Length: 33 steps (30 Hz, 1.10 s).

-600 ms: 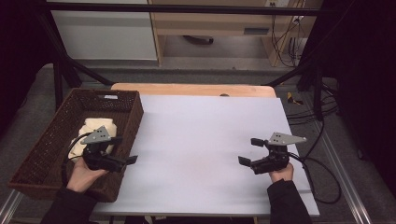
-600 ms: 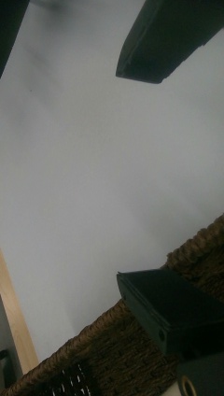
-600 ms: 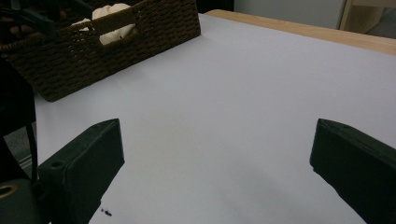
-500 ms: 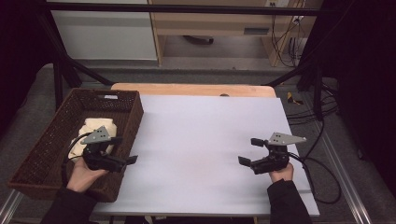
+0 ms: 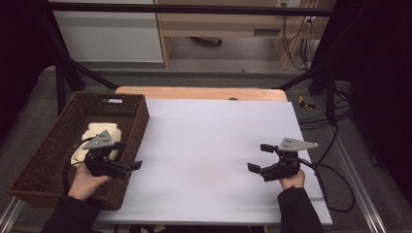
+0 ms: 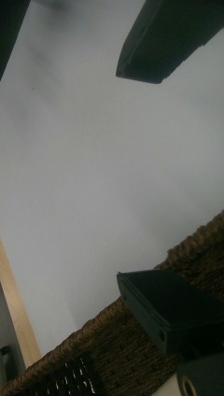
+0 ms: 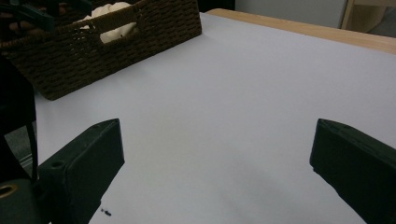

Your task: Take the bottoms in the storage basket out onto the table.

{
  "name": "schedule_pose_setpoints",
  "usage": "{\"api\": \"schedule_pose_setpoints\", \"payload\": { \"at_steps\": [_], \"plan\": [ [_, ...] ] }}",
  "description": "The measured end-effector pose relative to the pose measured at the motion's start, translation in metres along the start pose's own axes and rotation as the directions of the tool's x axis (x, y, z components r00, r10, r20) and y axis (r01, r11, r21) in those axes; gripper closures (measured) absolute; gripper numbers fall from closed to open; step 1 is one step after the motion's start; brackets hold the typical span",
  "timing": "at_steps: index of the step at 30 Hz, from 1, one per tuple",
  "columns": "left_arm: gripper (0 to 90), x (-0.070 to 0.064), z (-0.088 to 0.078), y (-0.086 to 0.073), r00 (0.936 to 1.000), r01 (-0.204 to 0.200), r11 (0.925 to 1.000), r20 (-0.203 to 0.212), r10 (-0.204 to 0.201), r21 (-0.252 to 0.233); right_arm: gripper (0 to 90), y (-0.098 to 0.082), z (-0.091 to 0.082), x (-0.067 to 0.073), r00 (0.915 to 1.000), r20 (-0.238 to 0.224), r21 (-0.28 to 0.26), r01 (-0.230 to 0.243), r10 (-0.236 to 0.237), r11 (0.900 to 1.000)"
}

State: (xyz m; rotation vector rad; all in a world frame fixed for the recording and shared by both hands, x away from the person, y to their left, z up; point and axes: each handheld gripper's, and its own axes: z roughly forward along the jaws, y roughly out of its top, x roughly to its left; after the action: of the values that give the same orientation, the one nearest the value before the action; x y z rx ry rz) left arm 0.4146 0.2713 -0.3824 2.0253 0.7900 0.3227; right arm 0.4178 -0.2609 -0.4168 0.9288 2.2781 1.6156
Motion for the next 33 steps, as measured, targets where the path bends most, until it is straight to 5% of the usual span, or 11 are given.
{"api": "schedule_pose_setpoints", "payload": {
  "at_steps": [33],
  "plan": [
    [3.0, 0.005, -0.014, 0.003, 0.9998, 0.013, 0.9998, -0.014, -0.013, 0.013, 3.6, -0.001, 0.000, -0.001, 1.0000, 0.008, 0.008, 0.000, 0.000, 1.000]
  ]
}}
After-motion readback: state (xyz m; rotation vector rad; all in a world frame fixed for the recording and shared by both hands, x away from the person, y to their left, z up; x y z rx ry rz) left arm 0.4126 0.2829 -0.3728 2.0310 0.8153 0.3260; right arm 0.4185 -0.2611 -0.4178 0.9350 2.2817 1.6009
